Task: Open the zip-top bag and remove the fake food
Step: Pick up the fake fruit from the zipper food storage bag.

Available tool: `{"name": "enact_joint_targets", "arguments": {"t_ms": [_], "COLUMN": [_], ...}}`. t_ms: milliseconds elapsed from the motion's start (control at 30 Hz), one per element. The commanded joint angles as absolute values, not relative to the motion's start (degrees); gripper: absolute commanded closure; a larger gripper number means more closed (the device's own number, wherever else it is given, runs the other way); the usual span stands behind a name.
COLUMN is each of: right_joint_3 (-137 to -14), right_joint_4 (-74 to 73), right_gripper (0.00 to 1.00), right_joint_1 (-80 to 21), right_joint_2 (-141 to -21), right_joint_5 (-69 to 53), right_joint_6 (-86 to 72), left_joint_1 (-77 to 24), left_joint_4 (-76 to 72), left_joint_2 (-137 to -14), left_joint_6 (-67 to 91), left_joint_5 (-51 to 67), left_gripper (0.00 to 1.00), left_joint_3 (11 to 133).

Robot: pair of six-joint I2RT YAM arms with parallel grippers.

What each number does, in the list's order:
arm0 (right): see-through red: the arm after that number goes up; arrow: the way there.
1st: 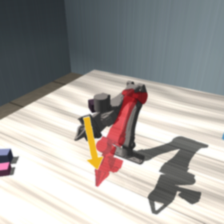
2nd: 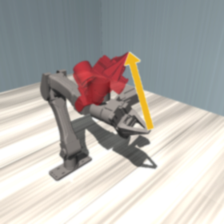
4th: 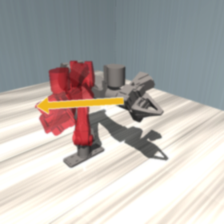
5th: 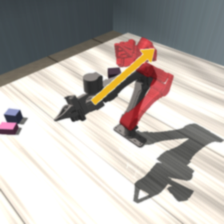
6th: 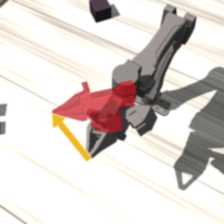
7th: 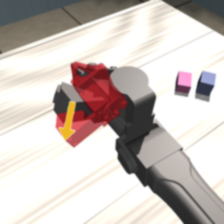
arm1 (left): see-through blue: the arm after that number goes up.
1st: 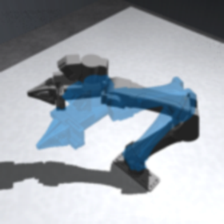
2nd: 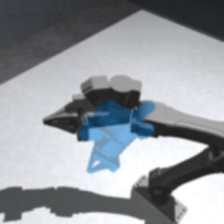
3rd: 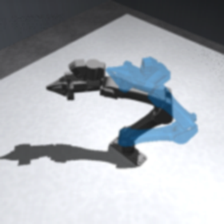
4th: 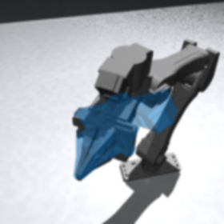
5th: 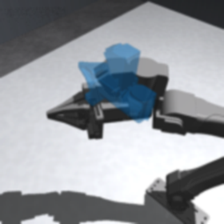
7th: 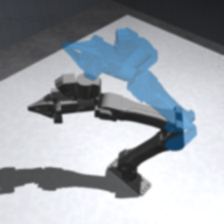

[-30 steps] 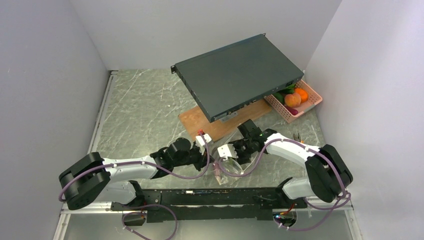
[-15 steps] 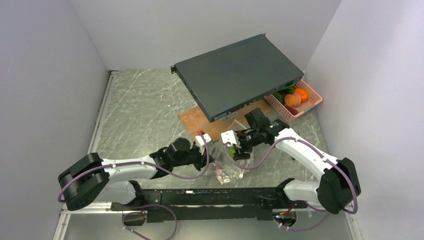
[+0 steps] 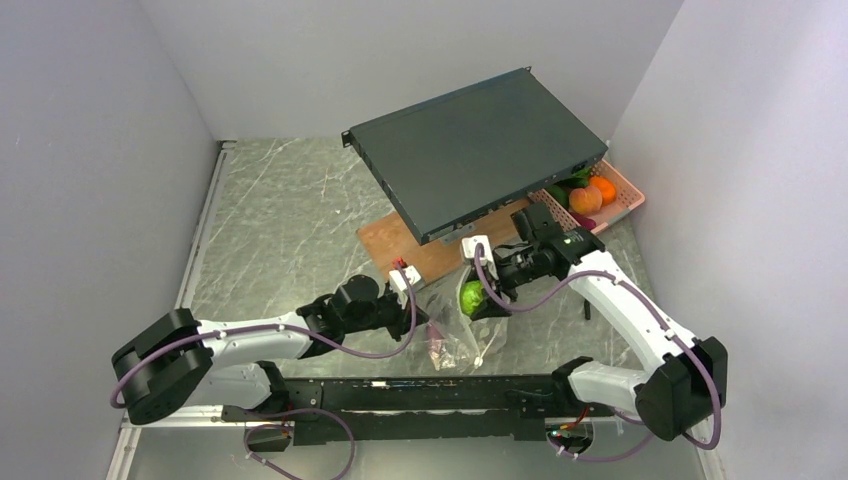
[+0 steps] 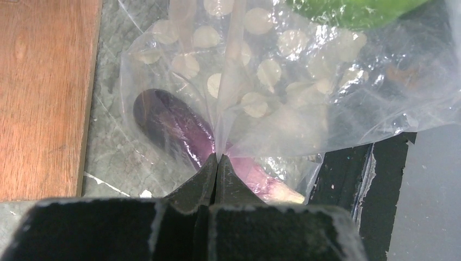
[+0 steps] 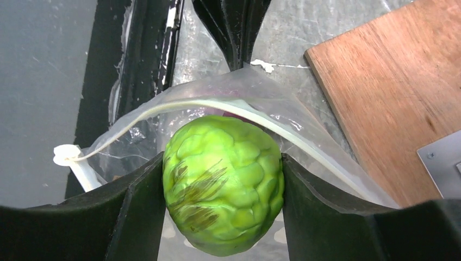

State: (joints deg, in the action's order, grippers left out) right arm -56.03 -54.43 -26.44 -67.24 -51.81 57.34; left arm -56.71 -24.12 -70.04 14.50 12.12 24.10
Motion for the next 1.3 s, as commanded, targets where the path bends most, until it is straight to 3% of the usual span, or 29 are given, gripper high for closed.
{"name": "enact_joint_targets", "arguments": {"t_ms": [0,567,967,1267], "right_joint_3": [-58.88,-61.04,-56.73,-50.76], "right_joint_4": [-58.39,-70.45,-63.54,-46.69], "right_gripper": [0.99,1.0,1.0,1.0], "right_joint_1": [-24.28,-12.58,2.38,12.9], "right_joint_2": [-65.44,-63.26,-58.25,-55.35], "right_joint_5": [-58.17,-65.39,-75.35,-85.34], "right_joint_6": [54.96,59.46,45.81,25.06], "left_joint_1": [-56.87,-56.87,-56.87,-56.87], "left_joint_4": [-25.09,-25.31,-25.49,-25.59], "left_joint_2": [-67.97,-67.7,-68.03,-68.94], "left_joint_6": [15.11,15.12,15.12,14.78], "left_joint_5": [11.66,11.35,11.05,11.75], "left_gripper": [1.0,1.0,1.0,1.0], "left_joint_3": [24.59,24.11,24.34,24.92]}}
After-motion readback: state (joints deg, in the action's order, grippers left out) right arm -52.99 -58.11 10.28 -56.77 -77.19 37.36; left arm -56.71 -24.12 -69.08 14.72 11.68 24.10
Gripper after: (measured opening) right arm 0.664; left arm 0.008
